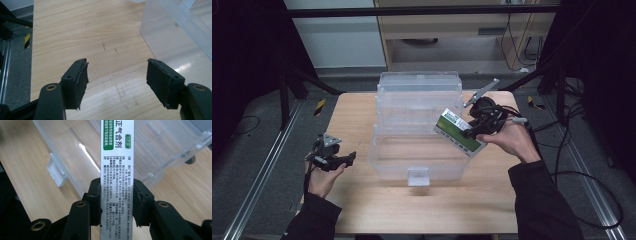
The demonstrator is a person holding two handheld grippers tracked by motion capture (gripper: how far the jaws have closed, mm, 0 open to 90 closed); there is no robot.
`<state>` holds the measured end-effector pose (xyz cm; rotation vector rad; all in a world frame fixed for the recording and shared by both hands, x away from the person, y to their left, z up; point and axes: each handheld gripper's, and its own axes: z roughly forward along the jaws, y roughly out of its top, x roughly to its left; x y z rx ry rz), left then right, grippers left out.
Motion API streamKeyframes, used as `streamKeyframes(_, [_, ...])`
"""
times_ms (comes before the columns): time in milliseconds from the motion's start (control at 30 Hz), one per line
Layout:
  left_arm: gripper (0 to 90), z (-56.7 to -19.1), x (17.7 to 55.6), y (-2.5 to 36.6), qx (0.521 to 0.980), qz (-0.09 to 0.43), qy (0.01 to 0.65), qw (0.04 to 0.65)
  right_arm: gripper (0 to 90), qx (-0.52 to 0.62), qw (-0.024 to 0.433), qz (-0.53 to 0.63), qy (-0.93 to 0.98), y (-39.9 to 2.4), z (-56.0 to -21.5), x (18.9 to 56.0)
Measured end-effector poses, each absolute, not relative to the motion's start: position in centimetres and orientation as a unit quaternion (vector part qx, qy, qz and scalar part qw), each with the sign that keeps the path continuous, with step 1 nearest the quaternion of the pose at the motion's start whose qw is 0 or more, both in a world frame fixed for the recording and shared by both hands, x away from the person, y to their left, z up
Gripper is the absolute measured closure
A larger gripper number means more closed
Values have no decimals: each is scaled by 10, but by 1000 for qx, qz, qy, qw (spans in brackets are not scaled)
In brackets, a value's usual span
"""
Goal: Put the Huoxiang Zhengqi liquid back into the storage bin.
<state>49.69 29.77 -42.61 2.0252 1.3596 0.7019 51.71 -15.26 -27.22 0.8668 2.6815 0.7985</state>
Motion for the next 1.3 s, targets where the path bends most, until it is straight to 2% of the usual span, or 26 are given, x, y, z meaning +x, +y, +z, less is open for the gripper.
streamKeyframes(367, [324, -425, 497, 300, 760, 264, 514, 298, 642, 251, 86, 261, 928, -137, -274, 532])
streamKeyframes(1300, [322, -426, 498, 304, 757, 262, 518, 299, 641, 112, 47, 205, 971, -111, -306, 556])
